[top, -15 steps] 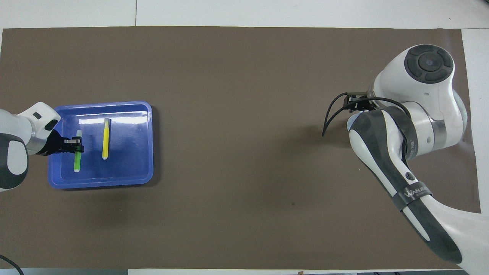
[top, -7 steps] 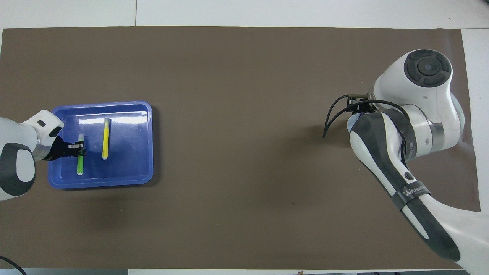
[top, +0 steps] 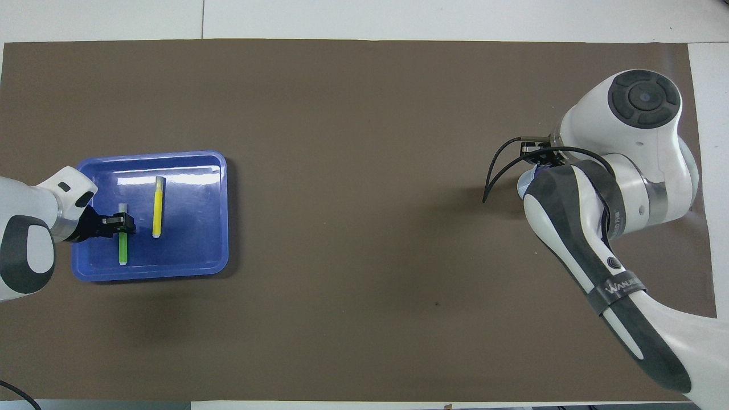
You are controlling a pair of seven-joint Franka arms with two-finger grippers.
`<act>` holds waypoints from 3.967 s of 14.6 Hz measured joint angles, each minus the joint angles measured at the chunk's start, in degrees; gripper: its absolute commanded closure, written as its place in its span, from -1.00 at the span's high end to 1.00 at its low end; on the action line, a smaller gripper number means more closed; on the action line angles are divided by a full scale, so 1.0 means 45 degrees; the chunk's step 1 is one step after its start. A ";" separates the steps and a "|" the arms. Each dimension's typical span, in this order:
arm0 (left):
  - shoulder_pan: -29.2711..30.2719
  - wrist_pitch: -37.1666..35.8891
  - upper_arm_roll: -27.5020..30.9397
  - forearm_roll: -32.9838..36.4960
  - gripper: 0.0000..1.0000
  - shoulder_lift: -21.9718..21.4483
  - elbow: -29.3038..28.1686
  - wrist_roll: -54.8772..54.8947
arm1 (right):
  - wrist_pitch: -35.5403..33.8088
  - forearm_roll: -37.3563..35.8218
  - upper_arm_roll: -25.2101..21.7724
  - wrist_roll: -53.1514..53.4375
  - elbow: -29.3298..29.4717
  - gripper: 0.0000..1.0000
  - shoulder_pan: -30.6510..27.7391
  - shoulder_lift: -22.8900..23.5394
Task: Right arm passes pens to left for tray arrangement
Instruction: 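Lift the purple pen from the cup with the right gripper, then pass the purple pen from the right gripper to the left gripper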
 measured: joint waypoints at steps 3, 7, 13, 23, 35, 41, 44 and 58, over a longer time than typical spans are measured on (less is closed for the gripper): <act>0.0000 0.0014 0.0000 0.0003 1.00 0.0000 0.0000 0.0001 | -0.0477 0.0000 0.0019 0.0000 0.0110 -1.00 0.0002 -0.0694; 0.0000 0.0022 0.0000 0.0003 1.00 0.0000 0.0000 0.0001 | -0.1298 0.0582 0.0167 0.0000 0.0137 -1.00 0.0039 -0.1906; -0.0001 -0.0752 -0.0037 0.0003 1.00 0.0000 0.0623 0.0001 | -0.1592 0.5059 0.0660 0.2141 0.0173 -1.00 0.0091 -0.2443; -0.1779 -0.6595 -0.0353 -0.1746 1.00 -0.0127 0.5648 -0.5628 | 0.0619 1.1811 0.3183 0.9276 0.0930 -1.00 0.0184 -0.1546; -0.4383 -0.5541 -0.0437 -0.5466 1.00 -0.1810 0.6237 -2.1816 | 0.0703 1.2102 0.4369 1.3643 0.2826 -1.00 0.0505 -0.0312; -0.4726 -0.5110 -0.0485 -0.6929 1.00 -0.1826 0.6201 -2.5482 | 0.0703 1.2103 0.4510 1.3770 0.2886 -1.00 0.0506 -0.0297; -0.5144 -0.4499 -0.0507 -0.7497 1.00 -0.1862 0.5922 -2.5713 | 0.0703 1.2101 0.4530 1.3770 0.2887 -1.00 0.0639 -0.0290; -0.6454 -0.3210 -0.0546 -0.7671 0.76 -0.2495 0.4651 -2.5517 | 0.0703 1.1929 0.4534 1.3770 0.2886 -1.00 0.0734 -0.0238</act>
